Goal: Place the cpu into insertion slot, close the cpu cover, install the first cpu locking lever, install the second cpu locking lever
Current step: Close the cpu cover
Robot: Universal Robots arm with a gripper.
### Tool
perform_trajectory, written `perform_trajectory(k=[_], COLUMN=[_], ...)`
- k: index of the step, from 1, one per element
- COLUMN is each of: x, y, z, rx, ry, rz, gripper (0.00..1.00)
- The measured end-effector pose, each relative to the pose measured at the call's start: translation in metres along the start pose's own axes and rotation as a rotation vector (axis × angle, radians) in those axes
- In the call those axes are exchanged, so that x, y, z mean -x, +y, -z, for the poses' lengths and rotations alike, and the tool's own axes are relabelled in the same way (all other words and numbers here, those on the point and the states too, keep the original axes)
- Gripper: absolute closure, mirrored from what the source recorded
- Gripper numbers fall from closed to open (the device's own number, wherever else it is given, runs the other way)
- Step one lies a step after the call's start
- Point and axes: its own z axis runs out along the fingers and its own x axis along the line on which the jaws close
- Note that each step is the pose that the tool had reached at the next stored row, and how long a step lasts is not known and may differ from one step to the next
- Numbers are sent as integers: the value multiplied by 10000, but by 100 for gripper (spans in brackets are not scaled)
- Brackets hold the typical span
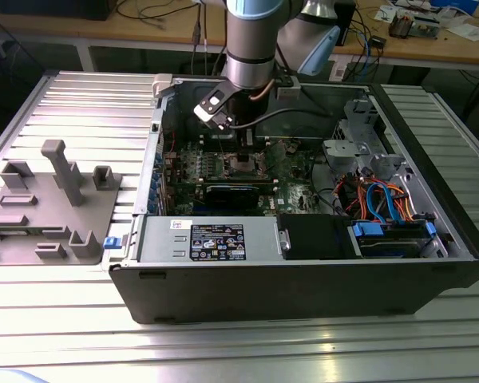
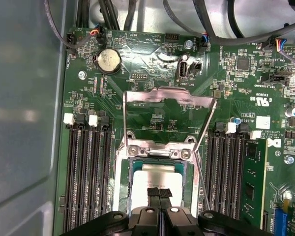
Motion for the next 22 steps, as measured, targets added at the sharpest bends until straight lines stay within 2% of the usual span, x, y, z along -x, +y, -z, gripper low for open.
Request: perform_trajectory(k=[4,7,10,20,22], x=[2,4,6,11,12], y=[1,3,5,8,9], z=[69,136,230,417,473], rx=[1,1,0,1,1], ry=[0,0,0,1,1], rz=[0,0,0,0,0], gripper=[89,89,89,89,89])
